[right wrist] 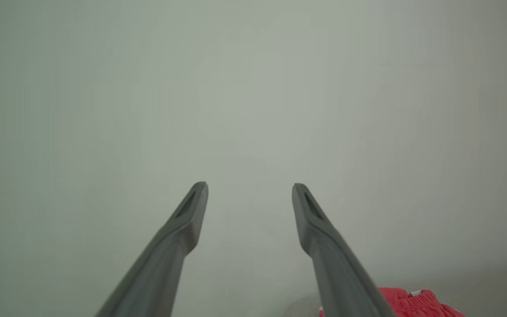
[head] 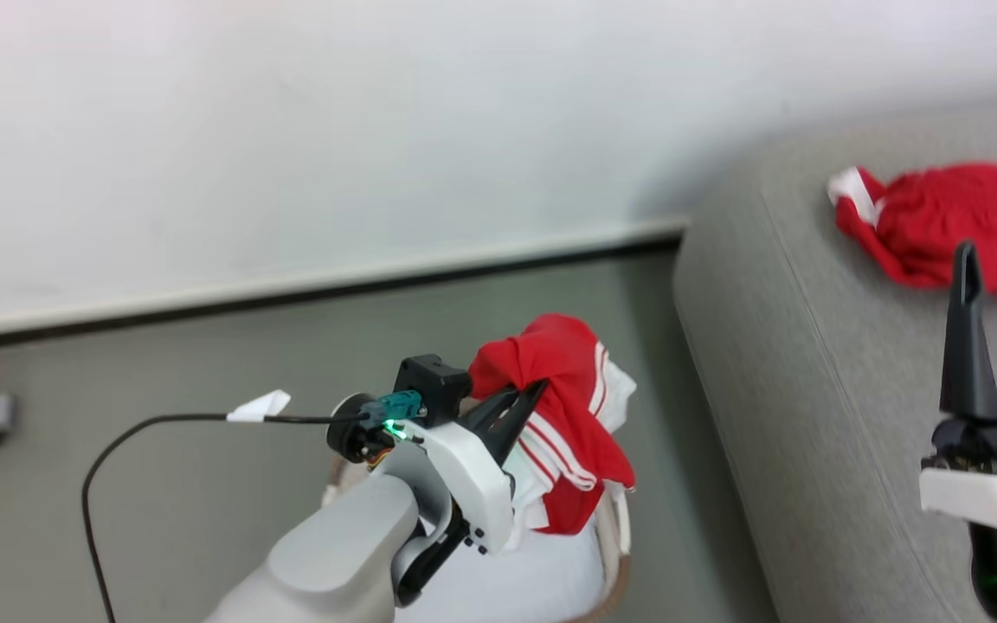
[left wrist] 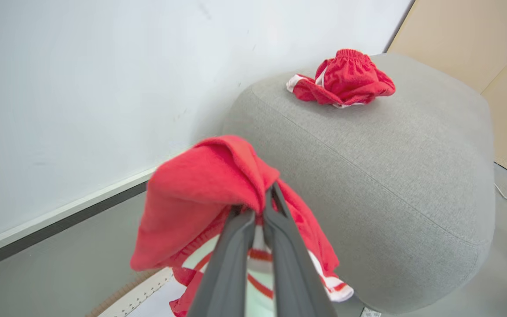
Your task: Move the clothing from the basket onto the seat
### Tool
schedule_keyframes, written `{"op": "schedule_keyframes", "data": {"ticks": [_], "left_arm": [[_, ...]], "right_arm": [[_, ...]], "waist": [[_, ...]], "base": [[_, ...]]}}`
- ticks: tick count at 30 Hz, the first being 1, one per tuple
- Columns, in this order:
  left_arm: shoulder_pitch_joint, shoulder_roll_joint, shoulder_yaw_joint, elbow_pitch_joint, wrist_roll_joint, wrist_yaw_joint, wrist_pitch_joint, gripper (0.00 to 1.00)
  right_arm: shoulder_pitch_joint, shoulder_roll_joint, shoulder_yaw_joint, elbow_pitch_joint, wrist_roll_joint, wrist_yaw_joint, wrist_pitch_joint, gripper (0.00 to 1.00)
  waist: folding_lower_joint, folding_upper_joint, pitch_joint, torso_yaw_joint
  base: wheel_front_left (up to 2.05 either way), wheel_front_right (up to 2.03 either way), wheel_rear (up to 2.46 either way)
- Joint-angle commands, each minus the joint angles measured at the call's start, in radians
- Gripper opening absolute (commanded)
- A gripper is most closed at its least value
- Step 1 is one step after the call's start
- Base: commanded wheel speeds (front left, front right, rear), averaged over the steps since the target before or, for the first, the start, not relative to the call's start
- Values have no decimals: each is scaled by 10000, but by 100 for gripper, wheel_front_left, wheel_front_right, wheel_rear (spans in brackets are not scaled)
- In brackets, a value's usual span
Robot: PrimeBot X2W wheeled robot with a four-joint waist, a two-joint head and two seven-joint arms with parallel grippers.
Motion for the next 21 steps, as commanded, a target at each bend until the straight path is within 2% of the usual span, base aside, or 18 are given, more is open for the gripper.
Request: {"op": "schedule_keyframes", "data": {"ticks": [1, 13, 21], "left_arm": [[184, 142, 190, -375, 194, 100, -13, 0], [20, 770, 1072, -2961, 688, 616, -11, 0], [-443, 1233, 1447, -4594, 853, 1272, 269, 0]], "right_arm": [[315, -69, -39, 68, 86, -22, 11, 100], [1343, -148, 565, 620, 414, -22, 11, 100], [1674, -120, 1157, 934, 524, -22, 10, 100]], "waist": [[4, 0, -800, 620], [4, 0, -1593, 1145], [4, 0, -1804, 1299]], "base": [[0, 0, 0], [0, 0, 0], [0, 0, 0]]}}
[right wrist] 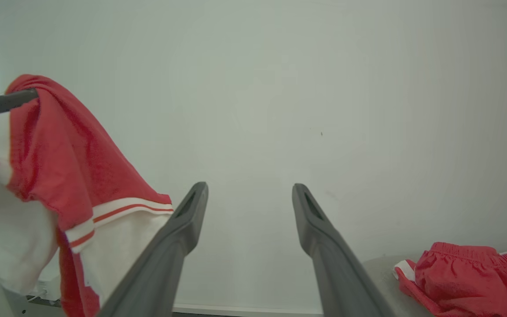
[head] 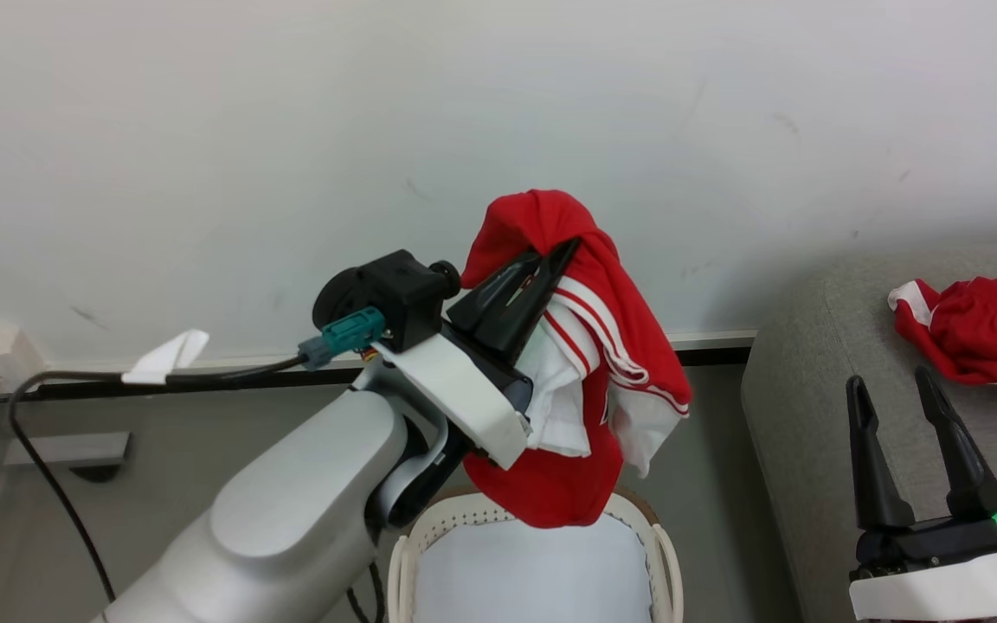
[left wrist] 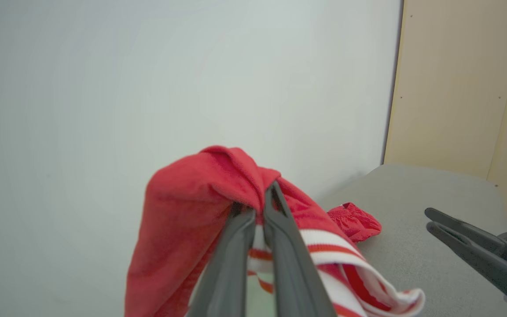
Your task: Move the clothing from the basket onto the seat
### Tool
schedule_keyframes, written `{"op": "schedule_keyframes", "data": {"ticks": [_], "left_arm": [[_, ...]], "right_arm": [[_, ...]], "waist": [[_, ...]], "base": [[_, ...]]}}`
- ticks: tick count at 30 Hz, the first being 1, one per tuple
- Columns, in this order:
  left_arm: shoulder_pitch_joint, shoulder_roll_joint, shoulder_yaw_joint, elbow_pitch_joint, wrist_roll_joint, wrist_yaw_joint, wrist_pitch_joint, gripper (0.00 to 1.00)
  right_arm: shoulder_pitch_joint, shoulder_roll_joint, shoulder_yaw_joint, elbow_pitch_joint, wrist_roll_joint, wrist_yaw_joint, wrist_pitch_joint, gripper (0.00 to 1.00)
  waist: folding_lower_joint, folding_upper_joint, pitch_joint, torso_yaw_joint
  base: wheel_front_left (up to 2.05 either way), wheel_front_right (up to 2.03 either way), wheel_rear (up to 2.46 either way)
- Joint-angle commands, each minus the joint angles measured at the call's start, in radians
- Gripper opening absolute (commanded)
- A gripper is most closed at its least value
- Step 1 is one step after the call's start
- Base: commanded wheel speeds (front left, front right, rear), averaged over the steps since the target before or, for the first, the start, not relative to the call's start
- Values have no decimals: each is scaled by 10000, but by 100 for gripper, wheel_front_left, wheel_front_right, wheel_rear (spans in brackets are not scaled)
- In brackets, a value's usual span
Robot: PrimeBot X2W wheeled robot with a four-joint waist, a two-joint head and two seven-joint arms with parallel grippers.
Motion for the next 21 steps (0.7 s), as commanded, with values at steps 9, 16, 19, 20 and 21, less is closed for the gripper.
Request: {"op": "schedule_keyframes", "data": {"ticks": [9, 16, 19, 20, 21], "left_arm": [[-92, 311, 177, -951, -4, 390, 350, 0], [44, 367, 194, -1119, -70, 551, 358, 0], [60, 394, 230, -1087, -108, 584, 340, 0], [59, 400, 233, -1071, -106, 601, 336, 0], [53, 401, 236, -1059, -113, 614, 328, 0]], "right_arm": [[85, -60, 518, 74, 136, -22, 11, 100], [22, -223, 1057, -62, 195, -22, 11, 100], [-55, -400, 1577, -193, 57, -22, 11, 100], [-89, -487, 1827, -192, 18, -22, 11, 100], [-152, -559, 2022, -206, 12, -22, 11, 100]], "waist": [[1, -1, -100, -25], [1, -1, -46, -51], [1, -1, 3, -74], [1, -1, 14, -86], [1, -1, 26, -96]], "base": [[0, 0, 0], [0, 0, 0], [0, 0, 0], [0, 0, 0], [0, 0, 0]]}}
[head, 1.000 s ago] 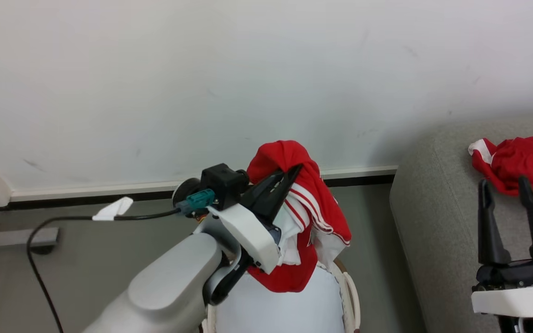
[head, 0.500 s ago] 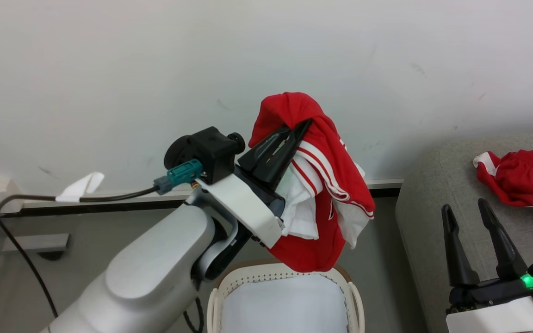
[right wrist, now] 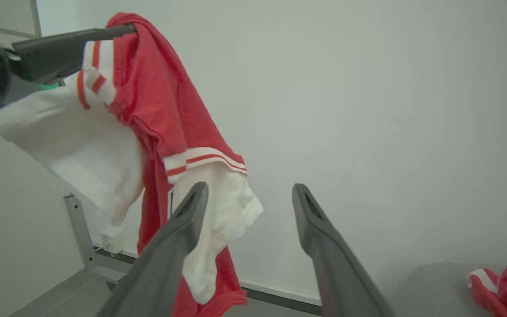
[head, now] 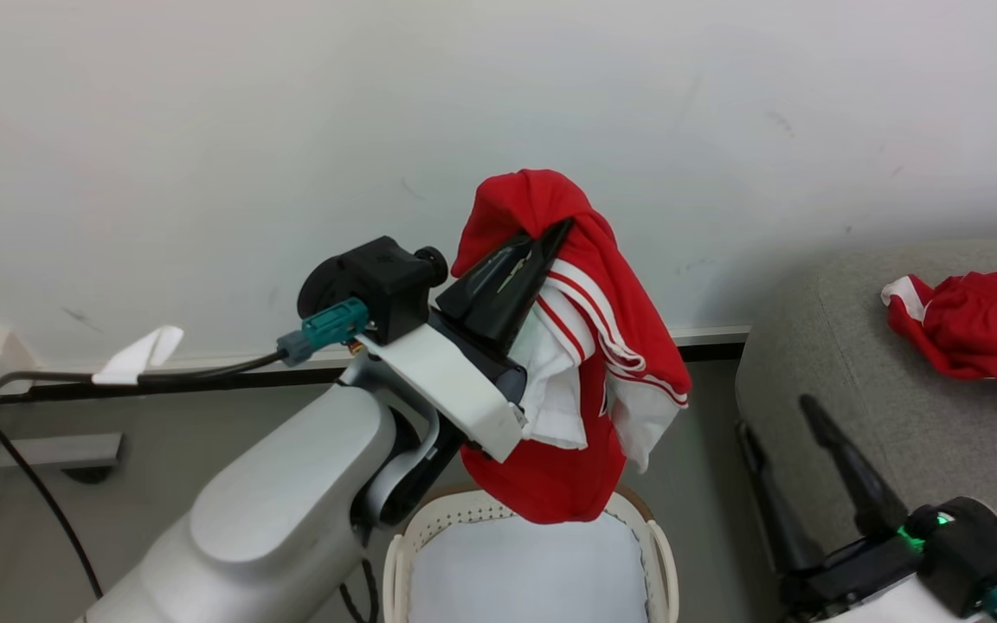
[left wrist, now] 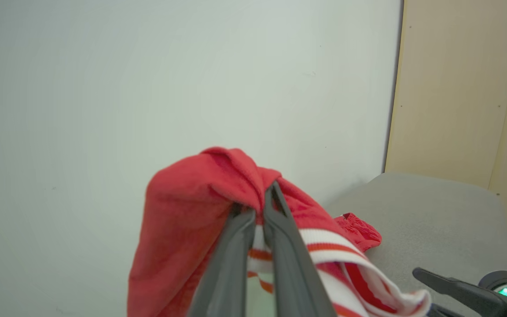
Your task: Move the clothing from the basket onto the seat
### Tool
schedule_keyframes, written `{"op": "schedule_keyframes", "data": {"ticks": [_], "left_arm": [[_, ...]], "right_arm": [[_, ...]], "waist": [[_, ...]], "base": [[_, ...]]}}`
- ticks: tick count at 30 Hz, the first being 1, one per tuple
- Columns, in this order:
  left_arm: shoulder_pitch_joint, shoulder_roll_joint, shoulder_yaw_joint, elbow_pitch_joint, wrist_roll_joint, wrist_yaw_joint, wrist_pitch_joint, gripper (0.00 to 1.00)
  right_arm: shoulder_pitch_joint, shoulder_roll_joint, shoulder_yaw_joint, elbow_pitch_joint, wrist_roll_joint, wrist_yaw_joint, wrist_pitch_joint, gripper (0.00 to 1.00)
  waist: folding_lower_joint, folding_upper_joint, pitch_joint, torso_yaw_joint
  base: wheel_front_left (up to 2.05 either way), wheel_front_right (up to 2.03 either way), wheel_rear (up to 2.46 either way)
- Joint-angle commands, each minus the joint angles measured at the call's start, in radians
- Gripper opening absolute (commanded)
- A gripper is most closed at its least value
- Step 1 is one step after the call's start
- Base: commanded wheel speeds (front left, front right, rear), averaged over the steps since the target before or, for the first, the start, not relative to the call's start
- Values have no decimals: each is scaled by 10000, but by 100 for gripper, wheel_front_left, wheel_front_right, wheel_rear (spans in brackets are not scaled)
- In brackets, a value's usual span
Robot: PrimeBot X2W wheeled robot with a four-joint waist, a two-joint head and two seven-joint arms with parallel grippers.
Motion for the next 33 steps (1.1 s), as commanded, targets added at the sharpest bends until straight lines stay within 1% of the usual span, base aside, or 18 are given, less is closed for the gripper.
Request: {"op": "schedule_keyframes", "data": {"ticks": [1, 5, 8, 11, 14, 17, 23, 28, 29, 30, 33], "left_arm": [[53, 52, 17, -9, -22, 40, -34, 0], [0, -24, -17, 34, -39, 22, -57, 0], [-36, -98, -59, 50, -49, -2, -58, 0], [4, -208, -157, 41, -17, -27, -75, 0], [92, -389, -386, 37, 66, -70, -89, 0], [155, -643, -632, 67, 90, -174, -49, 0], [264, -1101, -1084, 102, 129, -309, -26, 0], [339, -1248, -1303, 146, 29, -412, 38, 0], [359, -1255, -1321, 152, 2, -416, 53, 0], [369, -1248, -1327, 165, -21, -410, 68, 0], [419, -1181, -1304, 201, -78, -374, 78, 0]], "right_arm": [[-163, -117, 162, -46, -60, -22, 11, 100], [-440, -358, 984, 163, -154, -22, 11, 100], [-808, -385, 1435, 628, -275, -22, 11, 100], [-1287, -254, 1852, 1200, -168, -22, 11, 100], [-1756, -364, 2400, 2054, -284, -22, 10, 100], [-2239, -174, 2771, 2968, -324, -22, 11, 100], [-2830, 404, 2801, 4729, -756, -22, 11, 100], [-3032, 774, 2679, 5766, -788, -22, 11, 100], [-3040, 833, 2676, 5851, -715, -22, 10, 41], [-3054, 862, 2663, 5912, -674, -22, 10, 0], [-3019, 932, 2590, 5986, -545, -22, 10, 0]], "waist": [[-1, -1, 15, -7], [-1, -1, 27, 24], [-1, -1, 10, 99], [-1, -1, -20, 260], [-1, -1, -42, 486], [-1, -1, -75, 760], [-1, -1, -183, 1312], [-1, -1, -274, 1730], [-1, -1, -286, 1793], [-1, -1, -295, 1844], [-1, -1, -309, 1950]], "base": [[0, 0, 0], [0, 0, 0], [0, 0, 0], [0, 0, 0], [0, 0, 0], [0, 0, 0], [0, 0, 0], [0, 0, 0], [0, 0, 0], [0, 0, 0], [0, 0, 0]]}}
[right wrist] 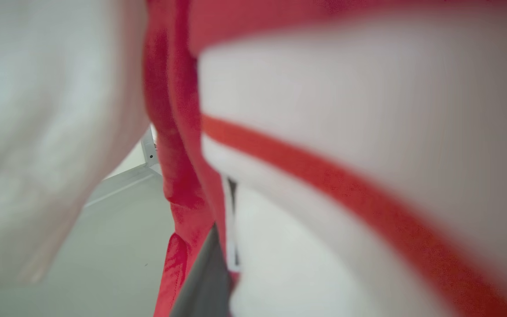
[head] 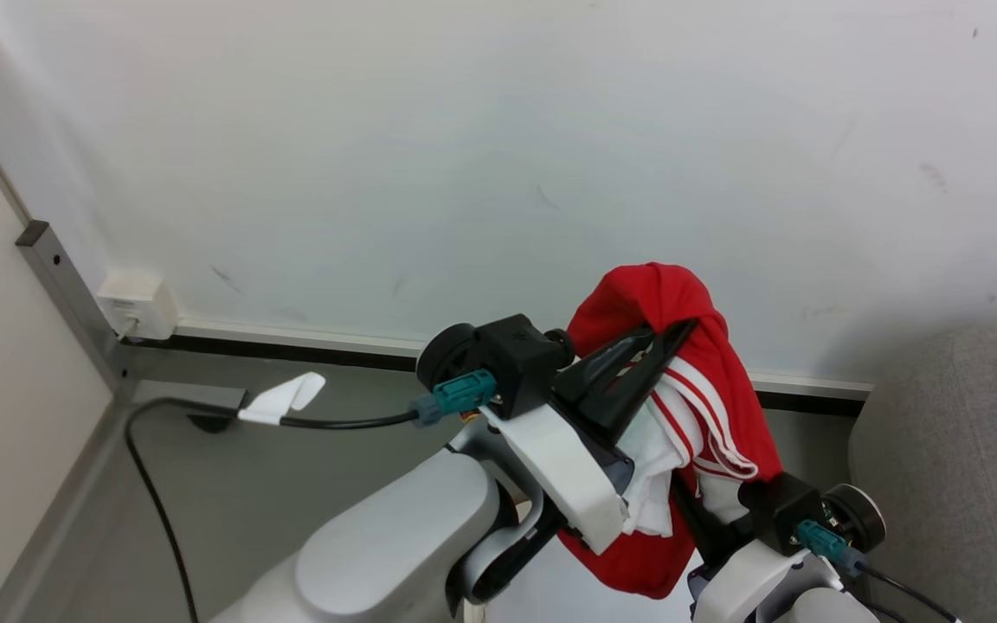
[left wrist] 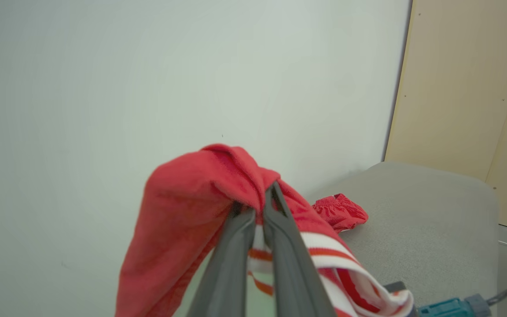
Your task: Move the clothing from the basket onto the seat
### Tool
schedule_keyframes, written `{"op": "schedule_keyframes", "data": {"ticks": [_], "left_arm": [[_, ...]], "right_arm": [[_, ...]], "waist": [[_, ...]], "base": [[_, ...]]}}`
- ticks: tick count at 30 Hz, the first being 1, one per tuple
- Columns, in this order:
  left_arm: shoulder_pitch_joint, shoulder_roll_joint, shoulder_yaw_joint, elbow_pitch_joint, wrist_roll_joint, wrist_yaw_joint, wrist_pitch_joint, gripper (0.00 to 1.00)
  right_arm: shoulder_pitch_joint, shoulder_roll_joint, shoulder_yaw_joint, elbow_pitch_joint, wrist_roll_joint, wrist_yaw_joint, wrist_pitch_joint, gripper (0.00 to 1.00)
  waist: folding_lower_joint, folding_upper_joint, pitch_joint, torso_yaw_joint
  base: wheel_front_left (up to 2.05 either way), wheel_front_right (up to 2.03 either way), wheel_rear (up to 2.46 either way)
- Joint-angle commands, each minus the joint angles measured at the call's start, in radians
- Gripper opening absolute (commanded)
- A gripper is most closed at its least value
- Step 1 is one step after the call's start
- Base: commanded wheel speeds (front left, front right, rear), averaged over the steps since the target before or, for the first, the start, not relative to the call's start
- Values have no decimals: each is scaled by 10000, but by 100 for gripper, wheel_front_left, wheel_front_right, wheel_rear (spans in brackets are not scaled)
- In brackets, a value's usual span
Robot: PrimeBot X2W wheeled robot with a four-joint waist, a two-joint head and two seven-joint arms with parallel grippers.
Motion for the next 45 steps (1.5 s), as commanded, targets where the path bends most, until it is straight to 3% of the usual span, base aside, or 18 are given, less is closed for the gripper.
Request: {"op": "schedule_keyframes", "data": {"ticks": [1, 12, 21, 23, 24, 25, 33, 45], "left_arm": [[131, 88, 32, 42, -52, 44, 26, 0], [498, 409, 140, 343, -296, 77, -115, 0], [819, 735, 230, 460, -360, 4, -343, 0], [842, 768, 242, 390, -298, 11, -411, 40], [850, 776, 240, 352, -261, 12, -410, 74], [851, 781, 237, 308, -215, -2, -434, 100], [1033, 871, -33, 143, -64, -107, -467, 100], [969, 1102, -273, 2, 367, -163, -540, 100]], "right_arm": [[-102, 12, -104, -19, 88, -22, 8, 0], [475, -113, -1148, -1075, 457, -22, 8, 0], [874, -170, -2324, -2410, 976, -22, 7, 0], [898, -128, -2573, -2688, 1290, -22, 8, 0], [897, -117, -2693, -2832, 1401, -22, 7, 0], [879, -108, -2778, -2942, 1546, -22, 7, 0], [742, -427, -3574, -3710, 2386, -22, 7, 0], [1105, -1020, -4923, -5084, 2681, -23, 7, 0]], "waist": [[-1, 0, -6, 52], [-1, 0, 177, -63], [-1, 0, 581, -703], [-1, 0, 647, -872], [-1, 0, 670, -958], [-1, 0, 695, -1048], [-1, 0, 851, -2001], [-1, 0, 1097, -4266]], "base": [[0, 0, 0], [0, 0, 0], [0, 0, 0], [0, 0, 0], [0, 0, 0], [0, 0, 0], [0, 0, 0], [0, 0, 0]]}}
